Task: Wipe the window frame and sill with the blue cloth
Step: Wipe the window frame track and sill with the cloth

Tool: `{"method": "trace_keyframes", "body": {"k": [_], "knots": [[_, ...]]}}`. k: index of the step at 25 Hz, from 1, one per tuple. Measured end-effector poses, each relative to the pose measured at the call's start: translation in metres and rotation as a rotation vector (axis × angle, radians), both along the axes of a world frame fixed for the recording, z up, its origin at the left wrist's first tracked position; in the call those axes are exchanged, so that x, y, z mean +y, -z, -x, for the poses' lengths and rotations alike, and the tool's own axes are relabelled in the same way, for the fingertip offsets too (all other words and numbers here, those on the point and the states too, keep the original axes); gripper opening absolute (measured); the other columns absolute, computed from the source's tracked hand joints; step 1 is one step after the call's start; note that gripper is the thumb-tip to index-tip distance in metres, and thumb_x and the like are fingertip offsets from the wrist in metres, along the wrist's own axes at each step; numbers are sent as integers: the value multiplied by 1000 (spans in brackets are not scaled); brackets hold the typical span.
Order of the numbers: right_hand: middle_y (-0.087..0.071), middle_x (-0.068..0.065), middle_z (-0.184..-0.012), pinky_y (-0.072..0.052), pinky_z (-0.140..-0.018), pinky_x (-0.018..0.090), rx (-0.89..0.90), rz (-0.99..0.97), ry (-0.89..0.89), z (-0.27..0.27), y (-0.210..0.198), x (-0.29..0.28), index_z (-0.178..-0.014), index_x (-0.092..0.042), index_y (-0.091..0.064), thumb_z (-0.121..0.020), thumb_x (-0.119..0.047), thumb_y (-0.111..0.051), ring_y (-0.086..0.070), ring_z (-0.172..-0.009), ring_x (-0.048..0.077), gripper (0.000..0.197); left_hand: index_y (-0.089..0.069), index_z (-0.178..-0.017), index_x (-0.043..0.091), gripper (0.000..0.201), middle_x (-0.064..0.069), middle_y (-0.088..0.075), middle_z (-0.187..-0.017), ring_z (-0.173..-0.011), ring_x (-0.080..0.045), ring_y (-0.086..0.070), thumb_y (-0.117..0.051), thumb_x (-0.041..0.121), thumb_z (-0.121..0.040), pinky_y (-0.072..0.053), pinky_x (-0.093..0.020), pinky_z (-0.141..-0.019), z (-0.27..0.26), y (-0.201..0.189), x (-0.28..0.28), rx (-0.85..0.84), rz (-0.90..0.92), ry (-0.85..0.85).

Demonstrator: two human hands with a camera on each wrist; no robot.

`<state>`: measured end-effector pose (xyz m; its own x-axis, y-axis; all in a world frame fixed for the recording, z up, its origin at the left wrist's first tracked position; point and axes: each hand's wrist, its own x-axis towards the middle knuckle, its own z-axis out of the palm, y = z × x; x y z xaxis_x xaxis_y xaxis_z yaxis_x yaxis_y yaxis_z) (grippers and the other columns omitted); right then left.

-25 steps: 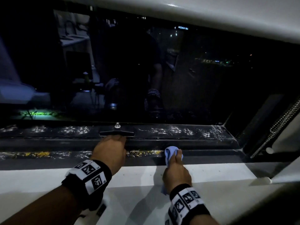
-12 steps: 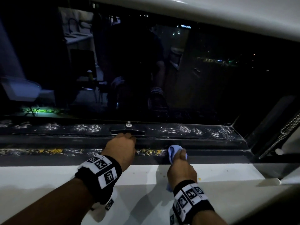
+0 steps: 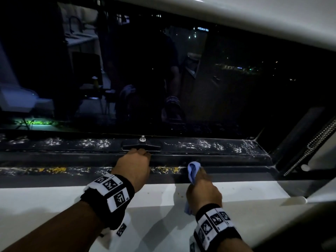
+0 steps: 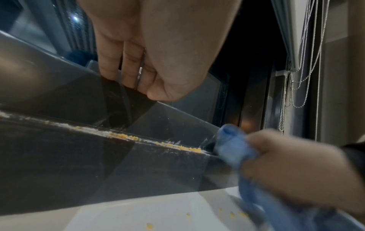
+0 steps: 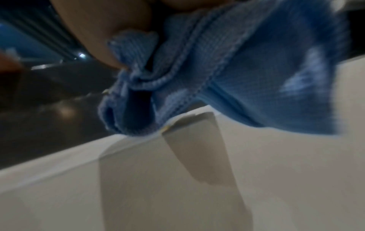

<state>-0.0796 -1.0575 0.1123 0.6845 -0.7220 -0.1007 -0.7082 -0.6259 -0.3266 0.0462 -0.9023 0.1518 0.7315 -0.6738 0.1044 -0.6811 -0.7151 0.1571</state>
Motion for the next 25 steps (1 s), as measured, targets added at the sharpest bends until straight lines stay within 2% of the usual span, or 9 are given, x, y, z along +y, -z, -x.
{"method": "trace_keyframes", "body": {"k": [2, 5, 10, 14, 16, 18, 21, 23, 25], "knots": [[-31, 13, -151, -49, -83, 38, 112, 26, -34, -14, 3, 13, -148, -8, 4, -88, -5, -46, -62, -99, 32, 78, -52, -116, 17, 30, 1, -53, -118, -109, -21, -46, -48, 23, -87, -50, -38, -84, -1, 2, -1, -8, -4, 3], [-18, 12, -156, -50, -85, 38, 156, 65, -178, -20, 4, 20, -148, -7, 6, -90, -7, -42, -61, -104, 32, 75, -52, -115, 18, 30, 1, -54, -118, -109, -21, -46, -50, 25, -86, -49, -38, -84, -3, 3, 0, -16, 6, 7], [-55, 12, -130, -50, -86, 38, 60, 61, -128, -5, -9, -7, -141, -17, -23, -86, -14, -45, -63, -100, 31, 59, -54, -113, 18, 30, 1, -55, -116, -108, -22, -47, -50, 26, -85, -50, -38, -83, -3, 2, 0, -12, 14, 9], [-18, 13, -155, -46, -87, 38, 132, 5, -100, -23, 0, 27, -147, -6, 8, -88, -7, -45, -60, -106, 33, 79, -52, -119, 18, 34, 1, -53, -120, -110, -21, -46, -50, 25, -86, -49, -37, -86, -3, 4, -1, -14, -3, 13], [-9, 9, -158, -46, -87, 38, 121, 1, -228, -29, 9, 43, -148, -12, 6, -90, -8, -43, -59, -106, 32, 76, -51, -121, 18, 36, 0, -52, -122, -112, -23, -46, -50, 25, -86, -48, -38, -87, -4, 3, 0, -15, -16, 5], [-23, 7, -155, -46, -88, 38, 114, 49, -335, -24, 3, 39, -149, -18, -8, -90, -12, -42, -59, -107, 31, 68, -51, -121, 17, 37, -1, -52, -123, -112, -24, -45, -50, 25, -85, -48, -39, -88, -3, 3, 0, -5, -23, 5], [-61, 9, -122, -48, -85, 36, 29, 105, -211, -17, -6, 16, -138, -22, -30, -87, -14, -44, -63, -100, 29, 53, -50, -123, 17, 37, -1, -52, -124, -112, -23, -46, -50, 24, -86, -49, -38, -87, -3, 2, 2, -6, -6, 11], [-60, 11, -122, -48, -84, 35, 58, 98, -117, -21, -2, 20, -143, -17, -22, -87, -12, -43, -63, -100, 30, 60, -50, -123, 17, 37, 0, -52, -124, -112, -22, -45, -50, 24, -87, -49, -38, -87, -3, 2, 2, -3, 2, 11], [-39, 18, -144, -46, -88, 38, 121, 25, -142, -33, 5, 43, -149, -12, -1, -90, -9, -40, -60, -106, 33, 70, -51, -122, 17, 37, -1, -52, -123, -113, -23, -45, -49, 24, -86, -48, -39, -89, -4, 3, 0, -1, -6, 10]]}}
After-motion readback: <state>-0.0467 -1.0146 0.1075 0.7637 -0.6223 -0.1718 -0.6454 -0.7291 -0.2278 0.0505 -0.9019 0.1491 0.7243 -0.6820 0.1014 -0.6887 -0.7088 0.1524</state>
